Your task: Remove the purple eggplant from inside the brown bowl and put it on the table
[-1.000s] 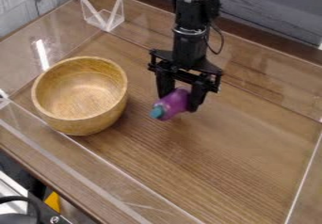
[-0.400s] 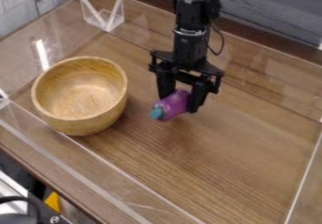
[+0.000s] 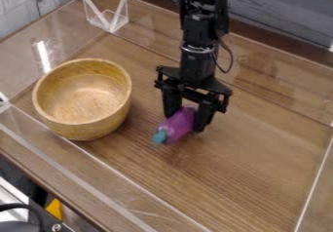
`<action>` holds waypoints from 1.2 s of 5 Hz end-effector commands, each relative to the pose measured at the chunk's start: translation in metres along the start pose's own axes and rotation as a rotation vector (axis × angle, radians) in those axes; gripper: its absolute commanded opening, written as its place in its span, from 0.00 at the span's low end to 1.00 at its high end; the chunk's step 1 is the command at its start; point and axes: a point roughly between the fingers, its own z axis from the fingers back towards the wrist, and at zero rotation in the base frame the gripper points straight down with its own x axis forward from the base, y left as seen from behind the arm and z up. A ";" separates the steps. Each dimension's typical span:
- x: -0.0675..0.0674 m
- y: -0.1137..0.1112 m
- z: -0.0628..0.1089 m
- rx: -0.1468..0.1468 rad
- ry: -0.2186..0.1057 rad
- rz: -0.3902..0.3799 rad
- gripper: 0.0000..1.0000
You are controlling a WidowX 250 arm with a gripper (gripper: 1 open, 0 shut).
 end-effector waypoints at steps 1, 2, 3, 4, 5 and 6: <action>0.001 -0.004 0.006 -0.001 -0.035 -0.011 1.00; 0.000 -0.005 0.007 -0.006 -0.031 -0.004 1.00; -0.002 -0.005 0.009 -0.011 -0.029 0.002 1.00; -0.003 -0.005 0.012 -0.016 -0.027 0.008 1.00; -0.003 -0.005 0.014 -0.020 -0.026 0.014 1.00; -0.004 -0.006 0.017 -0.024 -0.026 0.019 1.00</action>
